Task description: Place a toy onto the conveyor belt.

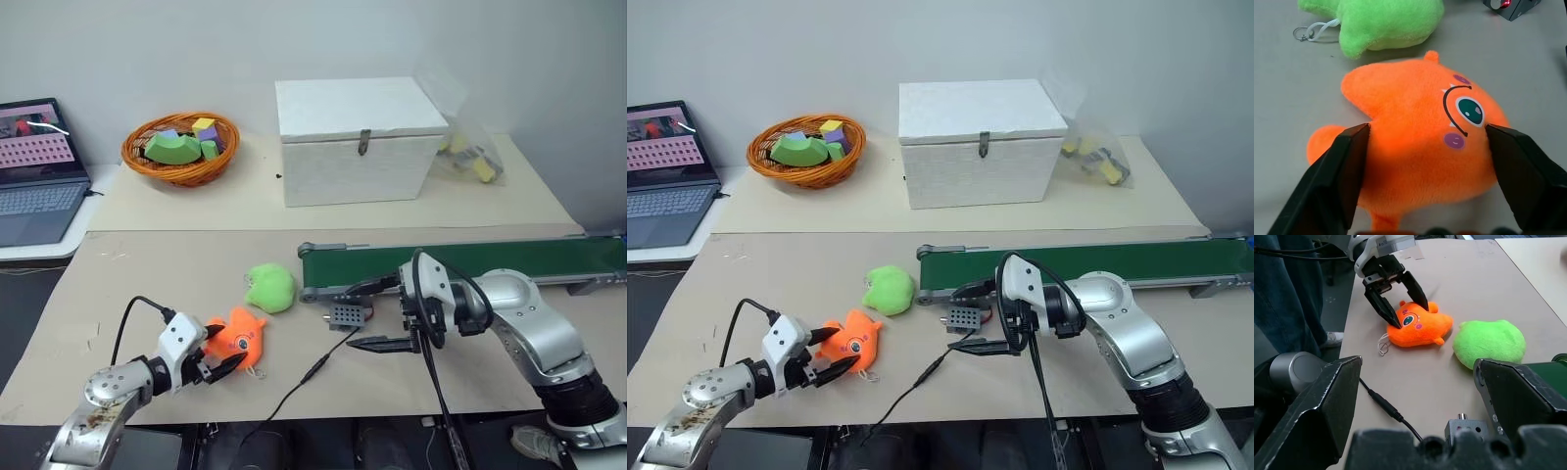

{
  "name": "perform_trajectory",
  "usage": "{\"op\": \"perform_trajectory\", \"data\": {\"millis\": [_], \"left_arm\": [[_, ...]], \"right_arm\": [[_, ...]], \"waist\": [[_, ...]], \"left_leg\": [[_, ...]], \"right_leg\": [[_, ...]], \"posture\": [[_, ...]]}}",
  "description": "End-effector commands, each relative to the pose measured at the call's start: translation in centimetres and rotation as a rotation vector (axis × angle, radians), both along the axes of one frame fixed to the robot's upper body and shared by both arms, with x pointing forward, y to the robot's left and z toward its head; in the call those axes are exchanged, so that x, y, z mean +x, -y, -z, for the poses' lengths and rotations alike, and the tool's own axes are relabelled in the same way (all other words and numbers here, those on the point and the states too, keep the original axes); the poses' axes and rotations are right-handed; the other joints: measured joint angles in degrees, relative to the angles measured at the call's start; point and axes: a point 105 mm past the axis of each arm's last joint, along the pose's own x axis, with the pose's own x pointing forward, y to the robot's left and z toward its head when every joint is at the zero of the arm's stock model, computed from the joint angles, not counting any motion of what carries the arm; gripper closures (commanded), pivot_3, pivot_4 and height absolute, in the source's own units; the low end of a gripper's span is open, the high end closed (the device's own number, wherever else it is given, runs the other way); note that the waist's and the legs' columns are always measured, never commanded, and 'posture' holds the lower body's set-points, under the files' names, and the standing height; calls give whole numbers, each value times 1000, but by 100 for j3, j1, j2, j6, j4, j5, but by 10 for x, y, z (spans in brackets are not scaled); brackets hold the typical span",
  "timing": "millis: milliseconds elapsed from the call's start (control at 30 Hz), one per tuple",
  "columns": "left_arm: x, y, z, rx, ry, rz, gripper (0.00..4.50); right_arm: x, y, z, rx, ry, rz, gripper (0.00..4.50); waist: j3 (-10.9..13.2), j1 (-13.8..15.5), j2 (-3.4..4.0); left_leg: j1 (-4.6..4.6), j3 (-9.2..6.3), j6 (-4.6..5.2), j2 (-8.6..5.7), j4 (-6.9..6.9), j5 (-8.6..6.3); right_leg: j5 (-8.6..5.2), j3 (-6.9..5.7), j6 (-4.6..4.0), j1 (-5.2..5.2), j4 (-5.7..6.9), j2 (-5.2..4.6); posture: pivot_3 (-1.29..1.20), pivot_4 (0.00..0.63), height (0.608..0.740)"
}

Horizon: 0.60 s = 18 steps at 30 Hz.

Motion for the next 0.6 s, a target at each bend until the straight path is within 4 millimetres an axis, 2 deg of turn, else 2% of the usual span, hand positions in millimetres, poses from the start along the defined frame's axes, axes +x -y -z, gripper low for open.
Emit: {"op": "perform_trajectory", "data": {"millis": [33, 233, 267, 467, 567, 600], "left_arm": [[-3, -1, 6, 3, -37, -9, 2116], [-1, -3, 6, 11, -36, -20, 4202], [-1, -3, 6, 11, -35, -22, 4429], [3, -2, -1, 12, -7, -49, 4429], [5, 4, -25, -8, 36, -25, 4429], [4, 4, -40, -7, 54, 0, 4429]], "right_arm": [[0, -1, -15, 29, 53, -3, 0], [1, -1, -17, 36, 61, 6, 0], [1, -2, -17, 36, 61, 7, 0], [3, -3, -15, 36, 61, 11, 0], [5, -3, -14, 34, 60, 13, 0], [6, -3, -14, 34, 61, 14, 0]], "waist": [[0, 1, 0], [0, 1, 1], [0, 1, 1], [0, 5, 3], [1, 4, 2], [2, 2, 1]], "left_leg": [[0, 0, 0, 0, 0, 0], [0, 0, 1, 0, 0, -1], [0, 0, 3, 0, 0, -2], [0, -1, 2, 0, 0, -2], [0, -2, 3, 0, 0, -2], [-1, -3, 4, 0, 0, -2]], "right_leg": [[0, 0, 0, 0, 0, 0], [0, 0, 1, 0, 0, 0], [0, 0, 1, 0, 0, 0], [-1, 0, 1, 1, 0, 0], [-1, 0, 1, 1, 0, 0], [-1, 0, 1, 0, 0, 0]], "posture": [[0, 150, 740], [0, 150, 740], [0, 150, 740], [0, 150, 740], [0, 150, 740], [0, 150, 740]]}}
